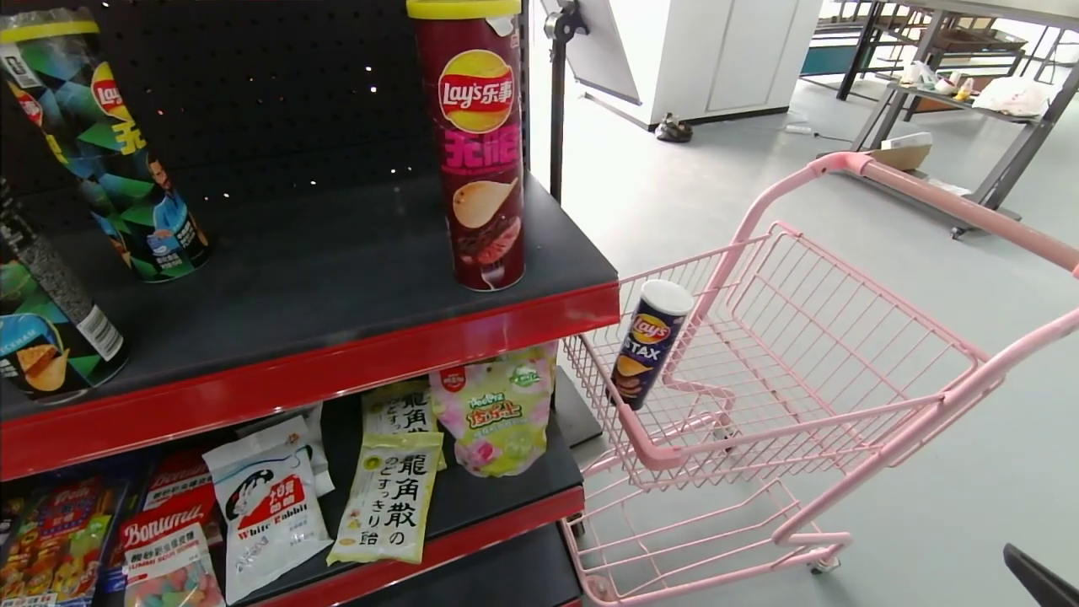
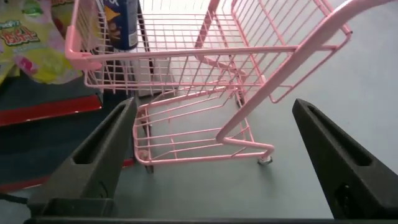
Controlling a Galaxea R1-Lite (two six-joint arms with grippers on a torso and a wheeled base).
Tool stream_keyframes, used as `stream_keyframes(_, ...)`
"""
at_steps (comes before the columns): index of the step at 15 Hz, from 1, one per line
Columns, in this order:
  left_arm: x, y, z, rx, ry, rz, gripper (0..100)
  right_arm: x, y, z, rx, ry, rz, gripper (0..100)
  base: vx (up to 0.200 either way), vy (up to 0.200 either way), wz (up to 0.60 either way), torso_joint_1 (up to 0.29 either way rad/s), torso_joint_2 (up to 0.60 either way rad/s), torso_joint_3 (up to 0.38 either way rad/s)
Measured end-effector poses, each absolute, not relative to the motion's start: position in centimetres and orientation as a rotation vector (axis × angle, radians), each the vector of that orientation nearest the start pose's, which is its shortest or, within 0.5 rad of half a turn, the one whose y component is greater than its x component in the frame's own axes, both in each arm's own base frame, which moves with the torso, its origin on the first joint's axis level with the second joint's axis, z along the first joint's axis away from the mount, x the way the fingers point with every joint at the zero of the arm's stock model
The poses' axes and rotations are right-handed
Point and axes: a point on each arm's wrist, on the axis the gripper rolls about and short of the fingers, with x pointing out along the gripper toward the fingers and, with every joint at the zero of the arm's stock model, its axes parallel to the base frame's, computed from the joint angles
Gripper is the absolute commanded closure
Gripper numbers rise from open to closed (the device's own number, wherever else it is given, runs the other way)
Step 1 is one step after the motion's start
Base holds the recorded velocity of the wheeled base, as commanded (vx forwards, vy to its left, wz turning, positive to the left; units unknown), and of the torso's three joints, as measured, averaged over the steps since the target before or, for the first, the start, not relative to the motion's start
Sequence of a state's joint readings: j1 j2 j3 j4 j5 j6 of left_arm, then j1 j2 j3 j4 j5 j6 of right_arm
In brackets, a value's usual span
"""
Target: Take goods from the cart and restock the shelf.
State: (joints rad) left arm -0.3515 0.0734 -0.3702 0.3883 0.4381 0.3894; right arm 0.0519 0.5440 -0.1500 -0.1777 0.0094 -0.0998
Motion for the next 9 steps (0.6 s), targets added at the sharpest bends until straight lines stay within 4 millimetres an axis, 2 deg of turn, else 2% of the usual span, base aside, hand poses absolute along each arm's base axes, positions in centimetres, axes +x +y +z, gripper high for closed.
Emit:
stream_keyframes(4,-4.8,2.7,13.8,0.42,0.084,0.022,0,6.1,0.8,16.3,-0.064,0.232,0.234,0,0.0,0.0,0.0,0.0,0.0,0.0)
stream_keyframes(7,-5.1,2.6,14.5,0.375,0.04,-0.078,0,10.3,1.5,17.5,-0.066,0.206,0.287,0,0.0,0.0,0.0,0.0,0.0,0.0)
stream_keyframes(9,-5.3,2.5,14.9,0.246,0.024,-0.117,0,13.9,2.3,17.3,-0.068,0.197,0.32,0,0.0,0.0,0.0,0.0,0.0,0.0)
